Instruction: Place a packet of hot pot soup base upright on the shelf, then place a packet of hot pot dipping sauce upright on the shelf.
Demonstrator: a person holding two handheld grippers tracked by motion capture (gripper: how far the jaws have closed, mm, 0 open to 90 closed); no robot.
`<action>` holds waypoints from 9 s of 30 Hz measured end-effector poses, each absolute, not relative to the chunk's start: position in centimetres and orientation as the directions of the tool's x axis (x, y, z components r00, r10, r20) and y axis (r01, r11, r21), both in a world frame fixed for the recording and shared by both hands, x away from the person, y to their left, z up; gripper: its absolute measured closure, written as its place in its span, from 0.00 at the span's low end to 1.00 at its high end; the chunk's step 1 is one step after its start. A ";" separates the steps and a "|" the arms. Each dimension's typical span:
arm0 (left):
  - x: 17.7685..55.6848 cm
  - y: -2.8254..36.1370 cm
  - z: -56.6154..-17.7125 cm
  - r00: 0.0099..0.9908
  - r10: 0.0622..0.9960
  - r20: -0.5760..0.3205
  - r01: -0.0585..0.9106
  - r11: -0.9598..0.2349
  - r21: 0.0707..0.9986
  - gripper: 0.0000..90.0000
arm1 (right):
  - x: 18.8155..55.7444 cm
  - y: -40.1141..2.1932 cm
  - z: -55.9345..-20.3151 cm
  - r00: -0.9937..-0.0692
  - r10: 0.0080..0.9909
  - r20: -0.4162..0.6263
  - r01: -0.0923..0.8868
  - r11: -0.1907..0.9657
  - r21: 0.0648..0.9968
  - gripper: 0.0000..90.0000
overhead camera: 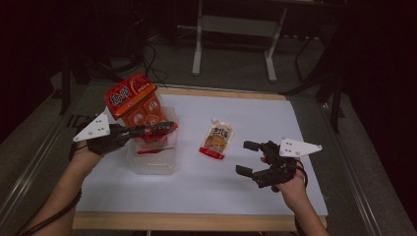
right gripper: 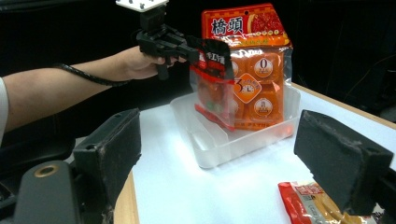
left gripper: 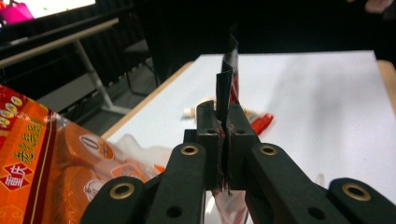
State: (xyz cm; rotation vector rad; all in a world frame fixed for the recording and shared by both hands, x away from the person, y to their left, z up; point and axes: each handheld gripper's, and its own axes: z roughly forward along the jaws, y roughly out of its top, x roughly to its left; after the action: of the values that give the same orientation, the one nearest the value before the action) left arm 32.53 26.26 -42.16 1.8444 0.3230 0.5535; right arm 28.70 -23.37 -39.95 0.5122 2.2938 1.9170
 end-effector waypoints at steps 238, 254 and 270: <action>21.1 11.9 -48.0 0.907 0.422 -0.011 0.135 -0.265 0.955 0.07 | 48.1 -19.9 -51.8 -0.617 0.777 0.127 0.543 0.303 0.784 0.56; 20.8 12.1 -48.1 0.906 0.422 -0.012 0.141 -0.276 0.951 0.07 | 49.2 -19.4 -52.9 -0.597 0.793 0.120 0.586 0.329 0.741 0.62; 20.7 12.2 -48.1 0.903 0.429 -0.014 0.145 -0.276 0.950 0.07 | 48.8 -18.6 -52.7 -0.630 0.767 0.125 0.593 0.370 0.715 0.99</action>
State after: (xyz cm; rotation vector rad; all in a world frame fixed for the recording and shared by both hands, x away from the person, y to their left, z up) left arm 20.69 12.16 -48.13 1.8496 0.4260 0.2896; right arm 48.77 -18.57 -52.71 1.2152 2.4019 1.1082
